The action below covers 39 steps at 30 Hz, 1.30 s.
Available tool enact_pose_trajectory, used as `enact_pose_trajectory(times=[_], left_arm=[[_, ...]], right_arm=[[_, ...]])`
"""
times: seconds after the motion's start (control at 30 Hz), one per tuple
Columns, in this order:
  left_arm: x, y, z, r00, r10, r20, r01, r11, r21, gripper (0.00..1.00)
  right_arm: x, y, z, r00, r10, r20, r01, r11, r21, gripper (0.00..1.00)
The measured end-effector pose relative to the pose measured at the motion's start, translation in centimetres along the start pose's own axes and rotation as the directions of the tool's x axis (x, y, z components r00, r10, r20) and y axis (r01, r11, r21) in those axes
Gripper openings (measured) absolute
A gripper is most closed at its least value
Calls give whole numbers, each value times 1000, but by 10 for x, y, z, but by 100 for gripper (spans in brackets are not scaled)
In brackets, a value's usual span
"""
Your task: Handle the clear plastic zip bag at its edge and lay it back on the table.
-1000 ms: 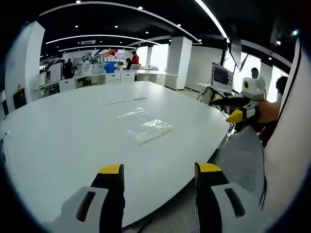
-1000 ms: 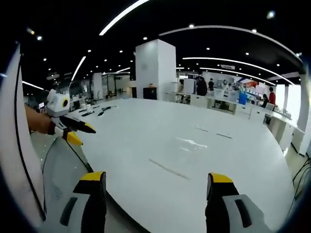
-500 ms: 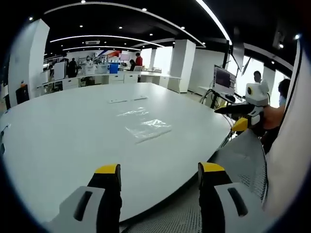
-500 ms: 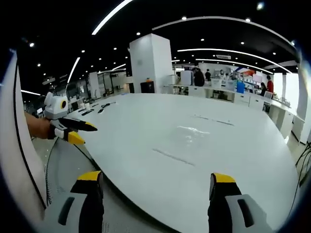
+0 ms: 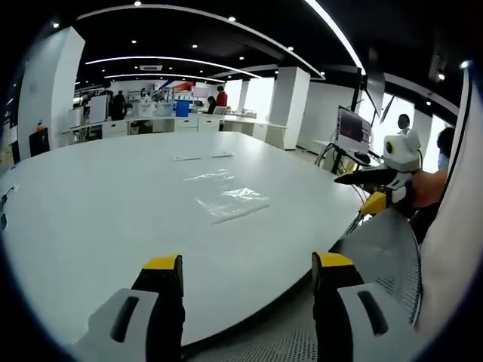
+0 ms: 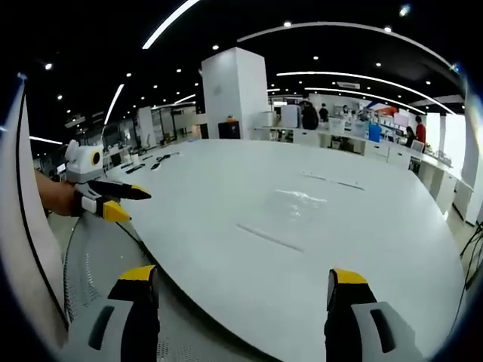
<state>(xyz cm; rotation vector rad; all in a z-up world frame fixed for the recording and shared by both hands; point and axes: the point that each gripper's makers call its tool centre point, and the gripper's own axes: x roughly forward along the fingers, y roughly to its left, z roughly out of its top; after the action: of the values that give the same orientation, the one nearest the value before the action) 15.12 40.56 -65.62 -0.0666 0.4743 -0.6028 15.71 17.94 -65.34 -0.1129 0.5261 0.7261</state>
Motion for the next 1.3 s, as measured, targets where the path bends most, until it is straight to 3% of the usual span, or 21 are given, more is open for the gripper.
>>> enact_pose_trajectory(times=[0.7, 1.3], left_arm=[[2, -17, 9, 1000, 5, 27, -4, 999, -35, 68], [2, -9, 5, 1000, 11, 25, -10, 999, -39, 68]], right_arm=[[1, -3, -2, 1000, 2, 17, -2, 1000, 16, 93], [2, -2, -3, 1000, 8, 14, -9, 1000, 16, 93]])
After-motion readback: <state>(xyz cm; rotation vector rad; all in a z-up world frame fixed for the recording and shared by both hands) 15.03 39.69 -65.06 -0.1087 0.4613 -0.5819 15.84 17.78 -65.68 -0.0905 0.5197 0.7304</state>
